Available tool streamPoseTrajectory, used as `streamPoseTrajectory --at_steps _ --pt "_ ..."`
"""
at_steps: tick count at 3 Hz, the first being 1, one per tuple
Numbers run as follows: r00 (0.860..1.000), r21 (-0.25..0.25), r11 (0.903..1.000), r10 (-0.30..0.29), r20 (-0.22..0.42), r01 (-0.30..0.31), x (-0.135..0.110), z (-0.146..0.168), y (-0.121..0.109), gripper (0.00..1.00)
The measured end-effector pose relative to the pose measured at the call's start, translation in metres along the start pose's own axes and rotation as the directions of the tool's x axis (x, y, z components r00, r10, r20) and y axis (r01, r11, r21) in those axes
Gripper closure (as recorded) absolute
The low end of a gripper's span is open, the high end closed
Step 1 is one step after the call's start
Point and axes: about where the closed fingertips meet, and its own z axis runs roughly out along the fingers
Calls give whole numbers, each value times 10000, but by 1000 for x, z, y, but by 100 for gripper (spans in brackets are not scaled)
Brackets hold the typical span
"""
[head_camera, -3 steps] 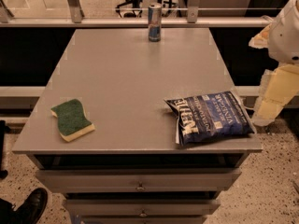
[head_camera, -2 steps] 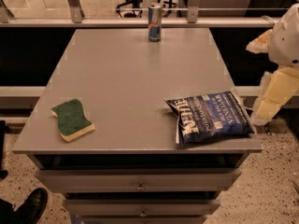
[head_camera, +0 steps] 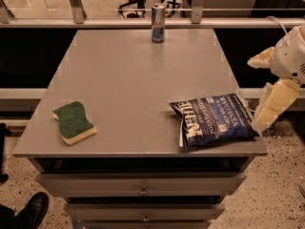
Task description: Move blue chip bag near redbull can
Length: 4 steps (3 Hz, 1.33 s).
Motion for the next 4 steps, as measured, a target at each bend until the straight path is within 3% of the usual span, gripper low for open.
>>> streamPoseTrajectory --at_steps 2,3,4 --pt "9908 -680 9965 560 1235 -479 29 57 -18 0" --pt "9850 -930 9941 704 1572 -562 29 81 -22 16" --pt "9820 -1005 9936 696 1756 -524 23 88 -26 40"
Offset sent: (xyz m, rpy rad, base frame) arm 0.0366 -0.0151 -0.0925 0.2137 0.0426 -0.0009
